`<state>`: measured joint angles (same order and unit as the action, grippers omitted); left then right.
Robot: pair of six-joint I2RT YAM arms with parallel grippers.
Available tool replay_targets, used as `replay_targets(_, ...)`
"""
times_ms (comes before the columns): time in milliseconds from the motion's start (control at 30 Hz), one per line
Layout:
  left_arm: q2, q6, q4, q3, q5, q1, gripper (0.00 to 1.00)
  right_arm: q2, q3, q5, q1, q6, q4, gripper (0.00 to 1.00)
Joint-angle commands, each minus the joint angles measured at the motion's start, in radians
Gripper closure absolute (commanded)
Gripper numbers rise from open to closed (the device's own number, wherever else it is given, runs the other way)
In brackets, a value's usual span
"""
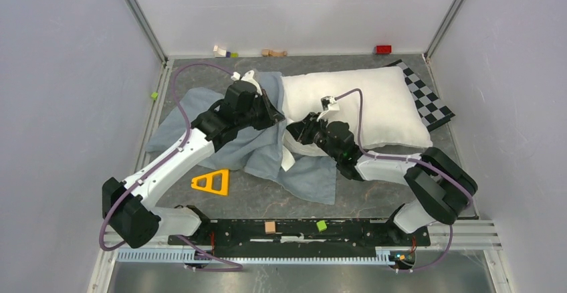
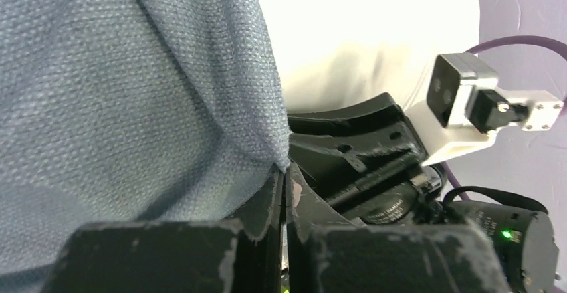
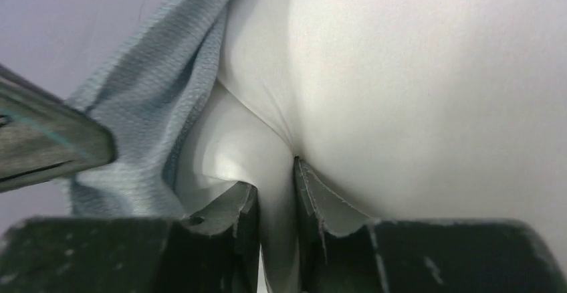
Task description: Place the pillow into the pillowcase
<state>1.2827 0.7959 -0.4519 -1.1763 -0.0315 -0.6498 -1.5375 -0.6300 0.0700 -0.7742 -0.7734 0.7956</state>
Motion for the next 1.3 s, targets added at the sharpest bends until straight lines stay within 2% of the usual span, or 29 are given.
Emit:
replay_targets(0,-0.034,0.045,0.133,0.03,-0.028,0.005,0.94,0.097,0.038,0.04,-0.001,-0.007,0.039,0.68)
replay_targets(100,-0.035,0.04,0.121,0.035,-0.017,0.01,0.94,0.176,0.041,0.08,-0.001,0.06,-0.042,0.52)
replay_targets(233,-0.037,0.044,0.126,0.055,-0.018,0.015,0.93,0.261,-0.034,0.149,-0.002,0.181,-0.28,0.29)
replay_targets(433,-0.008,0.035,0.133,0.067,-0.039,0.015,0.89,0.292,-0.212,0.205,0.051,0.413,-0.611,0.08)
replay_targets(567,0.012,0.032,0.116,0.066,-0.03,0.015,0.89,0.181,-0.437,0.325,0.123,0.62,-0.871,0.03)
replay_targets(667,0.035,0.03,0.106,0.05,-0.023,0.015,0.89,0.115,-0.514,0.457,0.135,0.706,-1.013,0.02)
replay_targets(733,0.052,0.032,0.102,0.036,-0.026,0.015,0.89,0.09,-0.519,0.474,0.144,0.698,-1.083,0.02)
replay_targets(900,0.096,0.027,0.104,0.001,-0.034,0.01,0.89,0.046,-0.42,0.373,0.152,0.658,-1.055,0.02)
replay_targets(933,0.108,0.022,0.104,-0.009,-0.036,0.008,0.89,0.013,-0.425,0.339,0.159,0.658,-1.045,0.1)
replay_targets(967,0.117,0.018,0.104,-0.019,-0.037,0.006,0.89,-0.014,-0.442,0.317,0.163,0.645,-1.052,0.26)
replay_targets(1000,0.125,0.014,0.101,-0.029,-0.038,0.004,0.89,-0.025,-0.471,0.315,0.164,0.632,-1.08,0.62)
replay_targets(1033,0.136,0.01,0.097,-0.047,-0.038,0.003,0.89,-0.015,-0.507,0.315,0.163,0.613,-1.102,0.87)
replay_targets(1067,0.146,0.004,0.088,-0.063,-0.041,0.002,0.89,0.009,-0.532,0.314,0.16,0.593,-1.115,1.0)
replay_targets(1167,0.166,-0.002,0.081,-0.116,-0.044,-0.001,0.89,0.112,-0.642,0.275,0.136,0.56,-1.152,1.0)
replay_targets(1267,0.194,-0.01,0.063,-0.181,-0.057,-0.003,0.9,0.155,-0.814,0.338,0.073,0.539,-1.245,1.0)
